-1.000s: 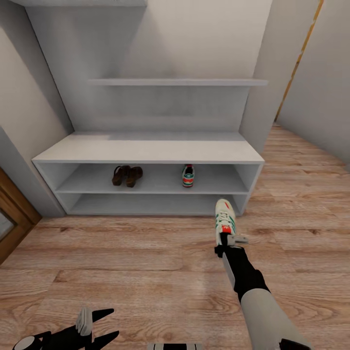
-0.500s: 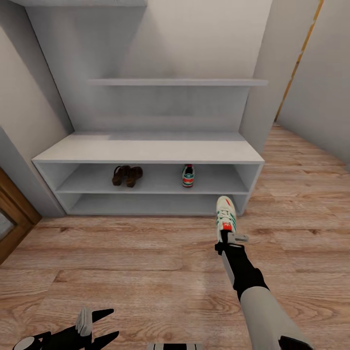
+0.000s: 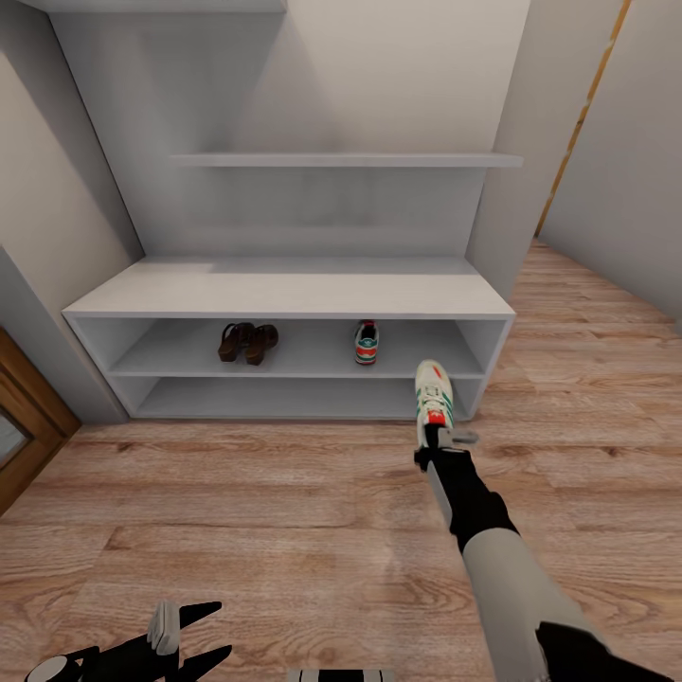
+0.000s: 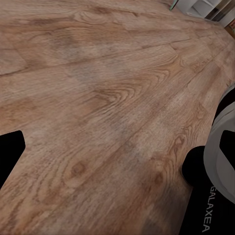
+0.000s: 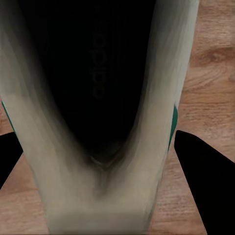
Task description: Pick up the two gym shoes and the two sandals from the corridor floor and place them onto the hallstand (shoe rack) in the corridor, making sure they are on the rack and not on the floor. Arrange them so the two gym shoes are next to each other and the two sandals are next to each other.
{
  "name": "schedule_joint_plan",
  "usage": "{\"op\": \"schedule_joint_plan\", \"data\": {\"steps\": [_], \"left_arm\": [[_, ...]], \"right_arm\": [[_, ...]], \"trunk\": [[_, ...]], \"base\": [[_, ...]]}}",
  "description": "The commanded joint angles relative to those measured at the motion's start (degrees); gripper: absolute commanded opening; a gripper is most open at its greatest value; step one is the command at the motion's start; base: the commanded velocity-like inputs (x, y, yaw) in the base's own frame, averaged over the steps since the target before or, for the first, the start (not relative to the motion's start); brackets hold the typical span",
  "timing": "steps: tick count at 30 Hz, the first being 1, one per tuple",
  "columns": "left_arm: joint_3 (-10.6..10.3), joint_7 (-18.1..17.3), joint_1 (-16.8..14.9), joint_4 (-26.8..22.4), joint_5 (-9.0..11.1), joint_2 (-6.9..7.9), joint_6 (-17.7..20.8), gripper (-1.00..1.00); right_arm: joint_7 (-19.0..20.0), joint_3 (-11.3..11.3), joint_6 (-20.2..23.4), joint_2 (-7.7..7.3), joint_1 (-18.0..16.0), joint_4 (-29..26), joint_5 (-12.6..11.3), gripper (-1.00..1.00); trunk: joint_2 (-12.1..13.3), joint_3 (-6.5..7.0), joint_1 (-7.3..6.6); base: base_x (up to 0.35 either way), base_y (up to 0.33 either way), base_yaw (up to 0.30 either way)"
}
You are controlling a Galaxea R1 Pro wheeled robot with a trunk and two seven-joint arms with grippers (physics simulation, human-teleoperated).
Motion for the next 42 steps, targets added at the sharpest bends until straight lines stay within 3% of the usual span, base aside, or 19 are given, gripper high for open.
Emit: {"op": "schedule_joint_plan", "data": {"steps": [1,5,6,15,22,42], "left_arm": [[0.27,-0.20,-0.04,-0.01,-0.29,-0.04,-0.36,1.00],[0.27,-0.20,-0.04,-0.01,-0.32,-0.03,-0.36,1.00],[0.27,-0.20,-0.04,-0.01,-0.33,-0.03,-0.36,1.00],[0.25,-0.20,-0.04,-0.01,-0.27,-0.03,-0.36,1.00],[0.19,-0.20,-0.04,-0.01,-0.27,-0.04,-0.41,1.00],[0.19,-0.22,-0.04,-0.01,-0.28,-0.06,-0.45,1.00]], "right_arm": [[0.10,-0.22,0.67,0.07,-0.36,-0.07,0.32,-1.00],[0.10,-0.21,1.94,0.07,-1.66,-0.03,-0.86,-1.00],[0.10,-0.21,8.79,0.07,-5.22,-0.02,-1.72,-1.00],[0.11,-0.21,10.16,0.07,-5.36,0.27,-5.15,-1.00],[0.11,-0.18,12.90,0.07,-5.36,-0.03,-5.54,-1.00],[0.07,-0.02,13.44,0.07,-5.38,-0.15,-5.49,-1.00]], "trunk": [[-0.02,-0.05,-0.01],[-0.02,-0.05,-0.01],[-0.02,-0.05,-0.01],[-0.02,-0.05,-0.01],[-0.02,-0.05,-0.01],[-0.02,-0.23,-0.01]], "base": [[0.000,0.000,0.000],[0.000,0.000,0.000],[0.000,0.000,0.000],[0.000,0.000,0.000],[0.000,0.000,0.000],[0.000,0.000,0.022]]}}
